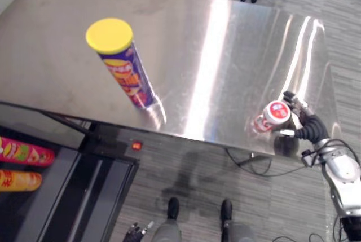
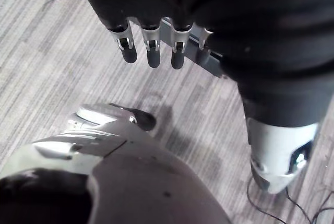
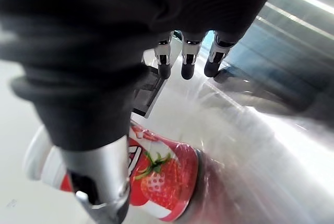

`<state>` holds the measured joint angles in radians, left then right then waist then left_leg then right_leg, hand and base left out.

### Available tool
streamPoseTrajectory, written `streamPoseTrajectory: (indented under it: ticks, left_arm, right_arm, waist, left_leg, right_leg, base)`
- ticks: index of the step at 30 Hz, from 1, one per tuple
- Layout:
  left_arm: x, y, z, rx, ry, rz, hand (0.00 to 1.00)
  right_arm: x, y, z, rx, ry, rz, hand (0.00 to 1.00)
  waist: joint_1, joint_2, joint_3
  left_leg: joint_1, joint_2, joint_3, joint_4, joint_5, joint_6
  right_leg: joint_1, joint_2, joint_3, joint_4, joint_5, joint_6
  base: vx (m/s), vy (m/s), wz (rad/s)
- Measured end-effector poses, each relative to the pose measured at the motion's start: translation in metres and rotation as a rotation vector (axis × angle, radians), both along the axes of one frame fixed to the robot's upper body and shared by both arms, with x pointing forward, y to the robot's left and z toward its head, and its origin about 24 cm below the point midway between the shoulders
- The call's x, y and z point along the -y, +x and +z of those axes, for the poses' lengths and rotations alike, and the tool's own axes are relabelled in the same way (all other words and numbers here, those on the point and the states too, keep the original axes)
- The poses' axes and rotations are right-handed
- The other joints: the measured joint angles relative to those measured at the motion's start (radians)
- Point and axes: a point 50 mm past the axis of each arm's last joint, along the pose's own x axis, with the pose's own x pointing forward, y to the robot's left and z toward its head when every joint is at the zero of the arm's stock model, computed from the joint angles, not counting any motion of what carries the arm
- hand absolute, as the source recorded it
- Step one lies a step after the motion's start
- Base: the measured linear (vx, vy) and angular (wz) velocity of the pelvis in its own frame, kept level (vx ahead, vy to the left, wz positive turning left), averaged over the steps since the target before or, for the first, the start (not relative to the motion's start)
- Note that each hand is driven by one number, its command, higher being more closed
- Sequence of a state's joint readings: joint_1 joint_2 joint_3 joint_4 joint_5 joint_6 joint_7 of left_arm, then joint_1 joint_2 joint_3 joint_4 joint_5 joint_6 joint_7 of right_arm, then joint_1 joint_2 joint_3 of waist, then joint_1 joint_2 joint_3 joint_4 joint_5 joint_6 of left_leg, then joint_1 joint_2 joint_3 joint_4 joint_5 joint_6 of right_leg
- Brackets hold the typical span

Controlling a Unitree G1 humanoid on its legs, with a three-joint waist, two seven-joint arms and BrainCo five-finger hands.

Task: Put the gum and the chips on the shelf.

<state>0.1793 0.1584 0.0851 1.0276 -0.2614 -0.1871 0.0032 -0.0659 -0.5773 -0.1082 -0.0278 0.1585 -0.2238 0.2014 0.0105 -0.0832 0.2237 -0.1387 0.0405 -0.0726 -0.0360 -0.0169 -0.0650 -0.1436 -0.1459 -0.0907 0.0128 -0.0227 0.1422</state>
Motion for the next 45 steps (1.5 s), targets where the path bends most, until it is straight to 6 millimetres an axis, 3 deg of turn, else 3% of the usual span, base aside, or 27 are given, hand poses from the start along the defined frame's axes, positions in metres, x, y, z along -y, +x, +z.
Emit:
streamPoseTrajectory:
  ticks: [4, 10, 18, 35, 36, 45]
  left_arm:
    - [0.000, 0.006, 0.001, 0.015, 0.001, 0.000, 0.00]
    - [0.000, 0.009, 0.002, 0.020, 0.011, 0.006, 0.00]
    - [-0.001, 0.009, 0.002, 0.024, 0.012, 0.028, 0.00]
    - [-0.001, 0.010, 0.002, 0.025, 0.013, 0.029, 0.00]
    - [-0.001, 0.010, 0.002, 0.026, 0.013, 0.029, 0.00]
    - [-0.005, 0.012, 0.004, 0.036, 0.023, 0.037, 0.00]
  right_arm:
    - [-0.002, 0.002, 0.004, 0.017, -0.001, 0.007, 0.00]
    - [-0.020, 0.006, 0.014, 0.057, -0.013, 0.086, 0.00]
    - [-0.026, 0.012, 0.028, 0.112, -0.016, 0.107, 0.00]
    - [-0.033, 0.011, 0.030, 0.119, -0.021, 0.136, 0.00]
    - [-0.033, 0.011, 0.029, 0.118, -0.021, 0.136, 1.00]
    - [-0.032, 0.009, 0.026, 0.106, -0.020, 0.134, 1.00]
  waist:
    - [0.017, -0.001, 0.009]
    - [0.020, -0.003, 0.010]
    - [0.024, -0.004, 0.010]
    - [0.024, -0.005, 0.011]
    - [0.024, -0.007, 0.012]
    - [0.024, -0.028, 0.023]
  left_leg:
    - [0.002, 0.002, -0.001, -0.015, 0.010, 0.001]
    - [-0.001, 0.003, -0.015, -0.022, 0.012, 0.001]
    - [0.000, 0.003, -0.020, -0.029, 0.013, 0.002]
    - [0.002, 0.005, -0.018, -0.029, 0.014, 0.001]
    - [0.002, 0.006, -0.017, -0.029, 0.014, 0.001]
    - [0.001, 0.006, -0.013, -0.029, 0.014, 0.001]
  right_leg:
    - [-0.003, 0.001, 0.001, -0.002, 0.003, -0.001]
    - [-0.004, 0.003, -0.002, -0.002, 0.003, -0.001]
    - [-0.004, 0.002, 0.001, -0.001, 0.002, -0.001]
    - [-0.004, 0.005, 0.009, 0.000, 0.002, -0.001]
    - [-0.006, 0.005, 0.011, 0.002, 0.002, -0.001]
    - [-0.012, 0.005, 0.020, 0.006, 0.002, -0.002]
  base:
    - [-0.02, -0.005, 0.00]
    - [0.02, -0.012, 0.05]
    - [0.01, -0.002, 0.02]
    - [0.00, 0.000, 0.00]
    - [0.00, 0.000, 0.00]
    - [0.00, 0.000, 0.00]
